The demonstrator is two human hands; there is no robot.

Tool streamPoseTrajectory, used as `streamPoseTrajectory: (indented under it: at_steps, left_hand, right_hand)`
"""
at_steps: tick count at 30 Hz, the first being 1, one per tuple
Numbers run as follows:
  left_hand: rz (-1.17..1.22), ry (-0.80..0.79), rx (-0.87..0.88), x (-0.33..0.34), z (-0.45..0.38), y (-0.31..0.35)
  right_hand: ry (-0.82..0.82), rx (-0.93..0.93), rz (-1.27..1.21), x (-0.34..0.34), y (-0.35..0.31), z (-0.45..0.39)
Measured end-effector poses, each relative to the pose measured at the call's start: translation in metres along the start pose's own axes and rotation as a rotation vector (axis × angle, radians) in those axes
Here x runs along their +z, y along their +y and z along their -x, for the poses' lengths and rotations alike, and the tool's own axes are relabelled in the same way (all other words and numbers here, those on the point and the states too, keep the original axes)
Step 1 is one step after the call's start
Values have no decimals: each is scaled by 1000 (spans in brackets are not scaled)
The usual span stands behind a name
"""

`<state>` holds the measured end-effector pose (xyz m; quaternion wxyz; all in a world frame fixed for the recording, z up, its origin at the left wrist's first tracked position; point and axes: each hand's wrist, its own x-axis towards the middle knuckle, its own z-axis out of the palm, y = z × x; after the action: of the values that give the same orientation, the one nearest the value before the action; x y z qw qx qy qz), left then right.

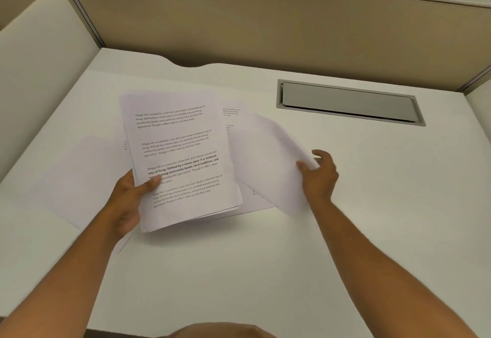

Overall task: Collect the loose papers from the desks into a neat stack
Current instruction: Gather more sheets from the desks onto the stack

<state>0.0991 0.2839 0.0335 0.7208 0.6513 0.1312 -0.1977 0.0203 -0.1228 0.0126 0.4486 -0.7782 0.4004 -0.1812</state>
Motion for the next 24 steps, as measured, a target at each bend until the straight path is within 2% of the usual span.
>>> streamPoseTrajectory:
  at_steps: [3, 6, 10, 14, 16, 21, 24]
  left_hand:
    - [-3, 4, 9, -5, 4, 2]
    - [-4, 2, 7, -11, 8, 3]
    - [-12, -7, 10, -26, 7, 9]
    - [1, -12, 26, -45, 1, 18]
    - [3, -22, 36, -55, -2, 24]
    - [-12, -64, 26, -75, -11, 31]
    - [-17, -103, 16, -80, -18, 34]
  right_hand:
    - [134, -1, -207, -16, -37, -9]
    - [206, -187, -292, -25, -79, -6]
    - [123, -629, -61, -13, -107, 20]
    - [20, -904, 316, 28, -88, 70]
    - [-63, -927, 418, 52, -71, 97]
    - [-302, -845, 666, 97, -28, 148]
    - [-412, -767, 694, 102, -21, 161]
